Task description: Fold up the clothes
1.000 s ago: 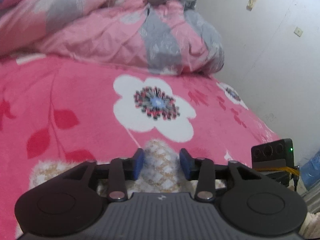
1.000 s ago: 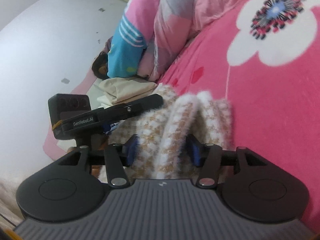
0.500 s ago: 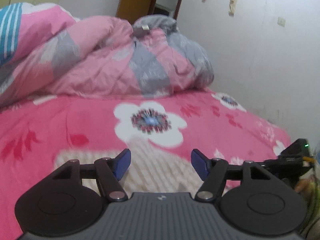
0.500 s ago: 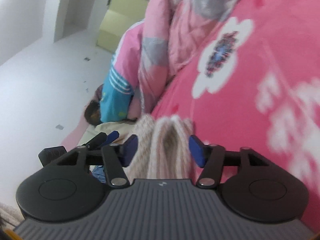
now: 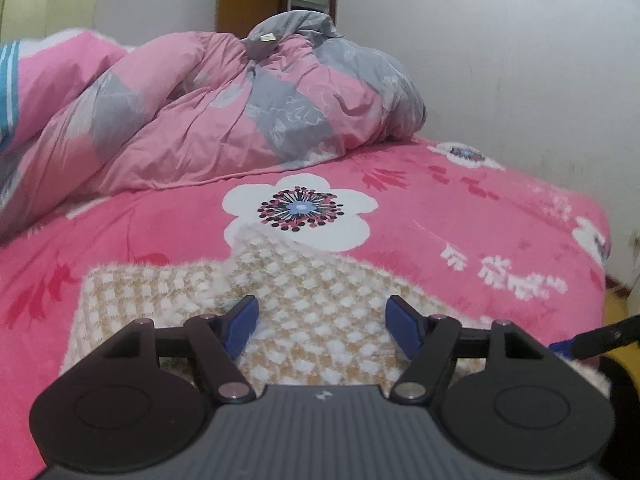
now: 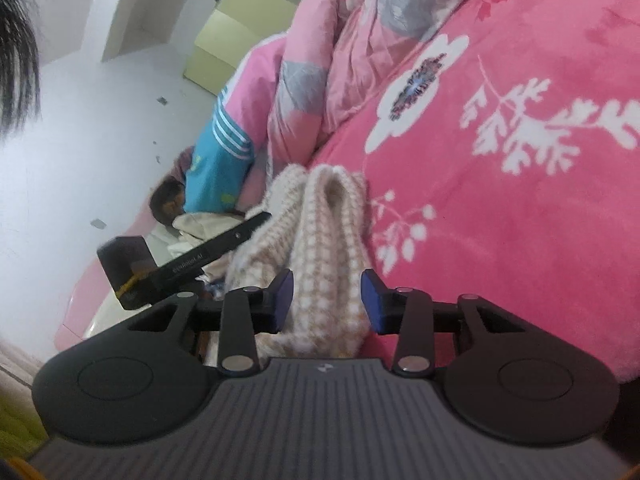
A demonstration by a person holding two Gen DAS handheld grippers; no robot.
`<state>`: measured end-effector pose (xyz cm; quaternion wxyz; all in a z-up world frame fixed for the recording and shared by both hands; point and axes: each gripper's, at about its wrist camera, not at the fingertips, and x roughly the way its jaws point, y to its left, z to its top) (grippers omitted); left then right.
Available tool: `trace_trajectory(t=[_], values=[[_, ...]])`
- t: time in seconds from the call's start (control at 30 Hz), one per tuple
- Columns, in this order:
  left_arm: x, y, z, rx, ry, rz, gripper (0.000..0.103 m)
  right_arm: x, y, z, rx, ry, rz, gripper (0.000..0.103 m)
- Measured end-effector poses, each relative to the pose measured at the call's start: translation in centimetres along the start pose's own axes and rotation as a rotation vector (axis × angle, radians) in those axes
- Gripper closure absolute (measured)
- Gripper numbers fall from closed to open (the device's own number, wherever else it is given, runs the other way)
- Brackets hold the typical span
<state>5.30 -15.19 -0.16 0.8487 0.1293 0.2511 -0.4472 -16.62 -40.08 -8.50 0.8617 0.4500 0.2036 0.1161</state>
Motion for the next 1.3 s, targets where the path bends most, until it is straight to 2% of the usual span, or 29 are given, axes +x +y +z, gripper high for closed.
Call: trace_trajectory(t=[0.23, 0.43, 0.6, 0.63, 0.7, 0.77, 0.87, 1.03, 1.13, 1.3], values=[[0.2, 0.2, -0.1, 0.006, 0.01, -0.015, 0.032, -0.8, -0.7, -0.9, 0.071, -0.006, 0.051, 0.068], [0.3, 0.4, -0.1, 0.004, 0.015, -0.026, 0.032, -2.7, 2.6, -2.2, -0.199, -0.06, 0.163, 0.062], [0.3, 0.5, 0.0, 0.002, 0.018, -0.028, 0.032, -0.3, 4.2, -1.6, -0.344, -0.013, 0.195, 0.06], [0.3, 0.5, -0.1, 0.003, 0.019, -0.029, 0.032, 0.5, 4.1, -1.6, -0.355, 0.013, 0.188, 0.061], [0.3, 0.5, -0.1, 0.012, 0.02, -0.029, 0.032, 2.2, 3.6, -2.0, -0.371, 0.096, 0.13, 0.083], [0.2, 0.3, -0.2, 0.023, 0.023, -0.03, 0.032, 2.8, 3.5, -2.5, -0.389, 0.132, 0.114, 0.091], [0.4, 0.1, -0.1, 0.033, 0.028, -0.029, 0.031, 2.3, 4.0, -2.7, -0.399, 0.122, 0.13, 0.092], [0.8, -0.3, -0.1, 0.045, 0.039, -0.028, 0.03, 2.6, 2.5, -3.0, -0.334, 0.13, 0.118, 0.092], [0.7, -0.3, 0.1, 0.031, 0.036, -0.034, 0.03, 1.6, 3.4, -2.8, -0.366, 0.127, 0.114, 0.088], [0.7, 0.0, 0.2, 0.011, 0.029, -0.049, 0.029, -1.0, 6.3, -1.5, -0.468, -0.006, 0.136, 0.088]])
